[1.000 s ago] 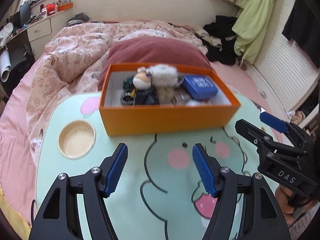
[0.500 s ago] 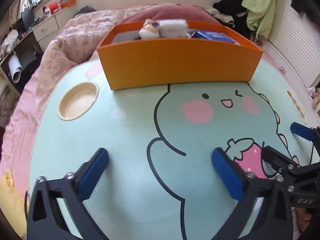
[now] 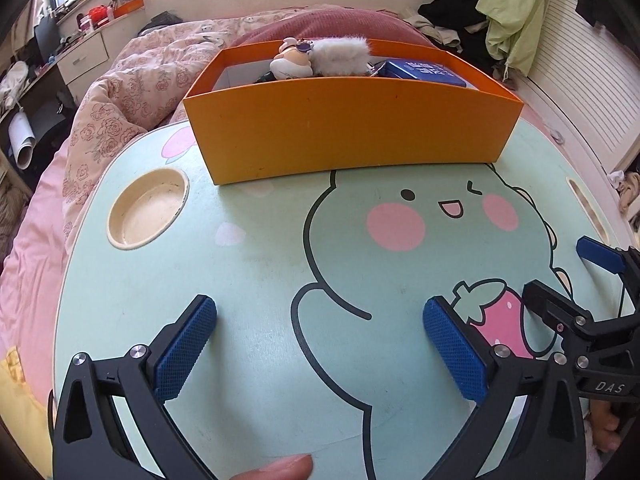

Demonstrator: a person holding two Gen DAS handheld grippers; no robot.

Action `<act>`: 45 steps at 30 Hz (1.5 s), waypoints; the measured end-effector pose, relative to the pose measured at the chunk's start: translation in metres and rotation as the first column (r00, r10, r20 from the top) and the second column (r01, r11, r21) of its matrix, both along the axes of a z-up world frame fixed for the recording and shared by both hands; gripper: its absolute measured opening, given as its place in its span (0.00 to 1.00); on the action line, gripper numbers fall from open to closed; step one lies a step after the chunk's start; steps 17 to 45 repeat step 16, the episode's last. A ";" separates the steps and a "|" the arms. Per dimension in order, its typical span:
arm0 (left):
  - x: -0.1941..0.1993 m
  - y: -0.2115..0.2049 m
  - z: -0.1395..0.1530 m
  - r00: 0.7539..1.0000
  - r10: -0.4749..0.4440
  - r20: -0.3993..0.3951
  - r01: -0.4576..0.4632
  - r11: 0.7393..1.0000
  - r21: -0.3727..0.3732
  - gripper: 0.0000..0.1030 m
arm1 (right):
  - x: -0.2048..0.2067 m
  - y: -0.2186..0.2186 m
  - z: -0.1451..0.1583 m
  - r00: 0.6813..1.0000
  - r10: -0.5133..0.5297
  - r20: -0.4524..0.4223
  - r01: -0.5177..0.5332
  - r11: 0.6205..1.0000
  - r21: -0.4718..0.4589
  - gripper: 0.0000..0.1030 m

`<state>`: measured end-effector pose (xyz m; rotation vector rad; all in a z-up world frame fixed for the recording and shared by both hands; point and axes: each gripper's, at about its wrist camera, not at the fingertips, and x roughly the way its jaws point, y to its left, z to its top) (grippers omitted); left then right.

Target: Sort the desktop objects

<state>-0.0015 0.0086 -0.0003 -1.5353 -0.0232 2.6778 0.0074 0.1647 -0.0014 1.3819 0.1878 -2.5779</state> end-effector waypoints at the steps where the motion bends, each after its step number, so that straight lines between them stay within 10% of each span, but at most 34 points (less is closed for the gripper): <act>1: 0.000 0.000 0.000 1.000 0.000 0.000 0.000 1.000 0.000 1.00 | 0.000 0.000 0.000 1.000 0.000 0.000 0.000 1.000 0.000 1.00; 45: -0.001 0.000 0.000 1.000 -0.006 -0.003 0.006 1.000 0.005 1.00 | 0.000 0.000 -0.001 1.000 0.000 0.000 0.000 1.000 0.000 1.00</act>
